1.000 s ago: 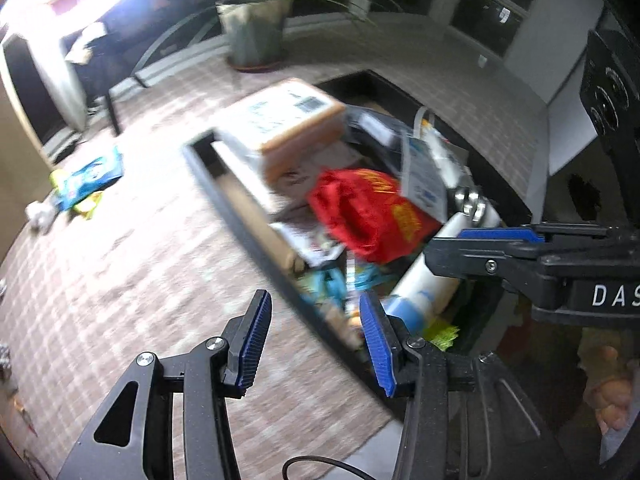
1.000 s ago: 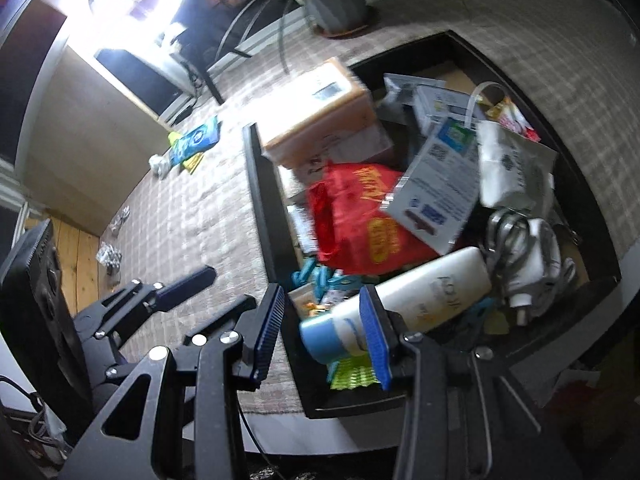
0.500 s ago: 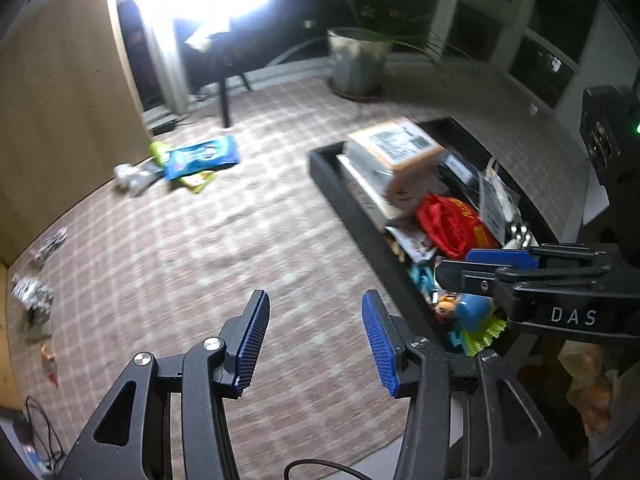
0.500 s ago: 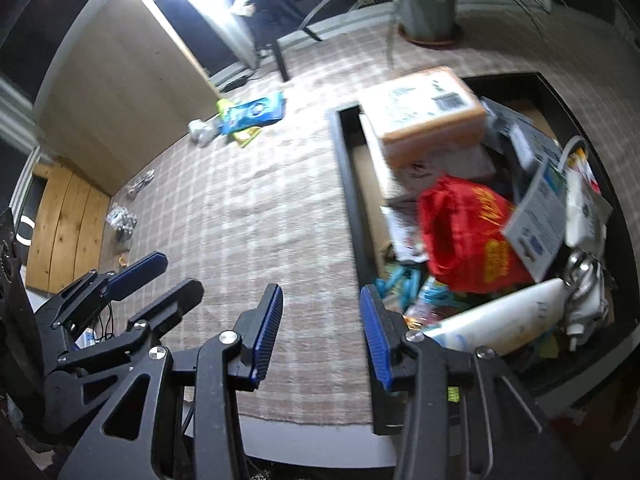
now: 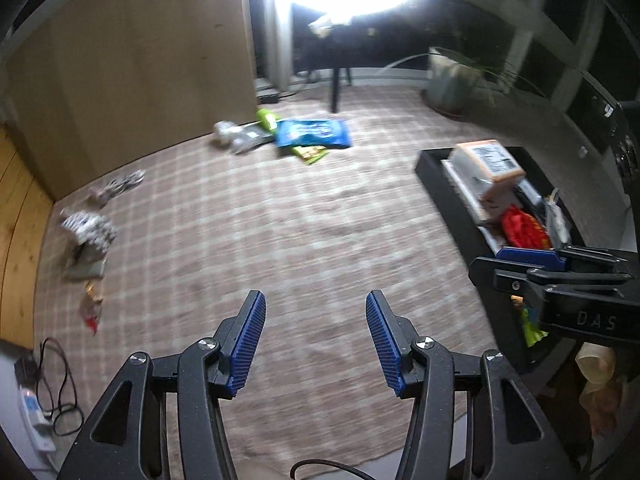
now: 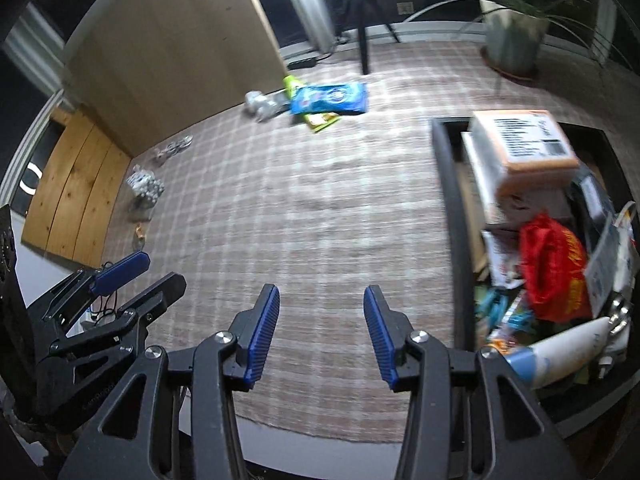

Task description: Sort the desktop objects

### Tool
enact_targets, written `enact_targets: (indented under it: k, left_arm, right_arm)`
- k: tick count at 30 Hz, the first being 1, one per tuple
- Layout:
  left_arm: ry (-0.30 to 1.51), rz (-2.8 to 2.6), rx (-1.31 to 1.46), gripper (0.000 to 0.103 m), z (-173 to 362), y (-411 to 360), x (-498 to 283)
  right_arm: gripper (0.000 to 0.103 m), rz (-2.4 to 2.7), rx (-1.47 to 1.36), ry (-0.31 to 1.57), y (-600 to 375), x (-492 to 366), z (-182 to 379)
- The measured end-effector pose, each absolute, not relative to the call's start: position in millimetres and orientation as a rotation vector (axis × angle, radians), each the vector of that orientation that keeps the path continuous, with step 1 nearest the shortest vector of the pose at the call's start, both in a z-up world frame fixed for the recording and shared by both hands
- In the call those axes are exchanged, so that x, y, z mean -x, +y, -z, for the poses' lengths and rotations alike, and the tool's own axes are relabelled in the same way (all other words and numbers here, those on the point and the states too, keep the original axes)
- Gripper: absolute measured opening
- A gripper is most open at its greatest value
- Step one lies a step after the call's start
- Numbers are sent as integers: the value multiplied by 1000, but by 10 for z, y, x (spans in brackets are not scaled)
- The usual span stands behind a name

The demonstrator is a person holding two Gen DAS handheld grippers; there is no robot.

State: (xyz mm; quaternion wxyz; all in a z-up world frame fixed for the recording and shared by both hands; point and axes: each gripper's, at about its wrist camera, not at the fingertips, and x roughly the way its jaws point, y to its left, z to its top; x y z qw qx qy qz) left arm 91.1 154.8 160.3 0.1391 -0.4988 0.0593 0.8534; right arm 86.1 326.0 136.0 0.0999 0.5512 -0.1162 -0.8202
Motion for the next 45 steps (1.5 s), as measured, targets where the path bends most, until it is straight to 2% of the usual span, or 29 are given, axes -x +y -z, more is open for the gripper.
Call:
enact_targets:
  k: [4, 14, 20, 30, 34, 45]
  left_arm:
    - [141, -2498, 1485, 56, -1528, 1273, -908]
    - [47, -2556, 1596, 57, -1310, 609, -942]
    - [11, -2571, 1648, 62, -1214, 325, -931]
    - [-5, -2591, 1668, 62, -1159, 171, -825]
    - [-13, -2596, 1656, 69, -1147, 148, -764]
    - [-95, -2610, 1699, 69, -1053, 75, -660]
  right_arm:
    - [44, 2397, -1635, -312, 2993, -812, -1296]
    - [44, 2359, -1647, -233, 2493, -765, -1124]
    - [44, 2344, -1653, -217, 2272, -758, -1000]
    - [44, 2354, -1651, -234, 2169, -710, -889]
    - [44, 2354, -1658, -237, 2152, -667, -843]
    - [45, 2331, -1694, -194, 2070, -552, -674]
